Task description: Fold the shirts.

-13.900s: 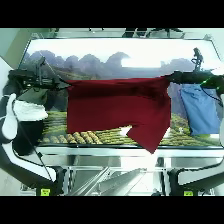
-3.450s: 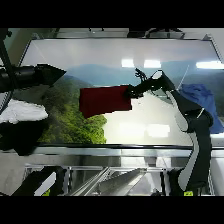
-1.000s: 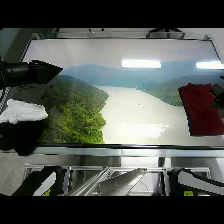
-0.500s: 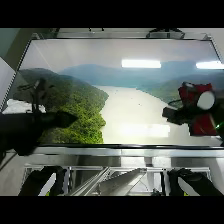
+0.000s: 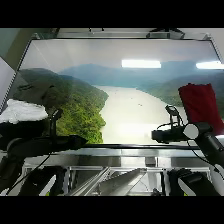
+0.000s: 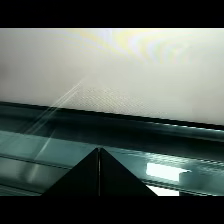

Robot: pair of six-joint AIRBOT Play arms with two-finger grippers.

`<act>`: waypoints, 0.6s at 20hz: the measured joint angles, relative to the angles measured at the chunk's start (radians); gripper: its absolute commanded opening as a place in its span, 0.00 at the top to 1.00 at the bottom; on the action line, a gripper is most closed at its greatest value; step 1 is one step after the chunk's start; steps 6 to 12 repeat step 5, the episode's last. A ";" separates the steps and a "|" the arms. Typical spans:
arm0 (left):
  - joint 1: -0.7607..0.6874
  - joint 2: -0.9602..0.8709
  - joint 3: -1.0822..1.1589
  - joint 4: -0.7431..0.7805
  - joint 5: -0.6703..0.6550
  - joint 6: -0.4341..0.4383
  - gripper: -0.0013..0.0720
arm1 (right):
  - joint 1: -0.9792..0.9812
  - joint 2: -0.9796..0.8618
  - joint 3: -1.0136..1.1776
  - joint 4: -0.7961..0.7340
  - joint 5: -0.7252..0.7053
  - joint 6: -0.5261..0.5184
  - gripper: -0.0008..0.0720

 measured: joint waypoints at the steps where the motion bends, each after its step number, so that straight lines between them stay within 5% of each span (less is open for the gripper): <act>1: -0.003 0.003 -0.006 0.000 -0.003 -0.008 0.96 | 0.001 0.002 -0.005 0.005 -0.005 -0.003 0.97; 12: -0.010 0.010 -0.016 0.000 -0.026 -0.026 0.96 | 0.003 0.006 -0.014 0.016 -0.016 -0.010 0.97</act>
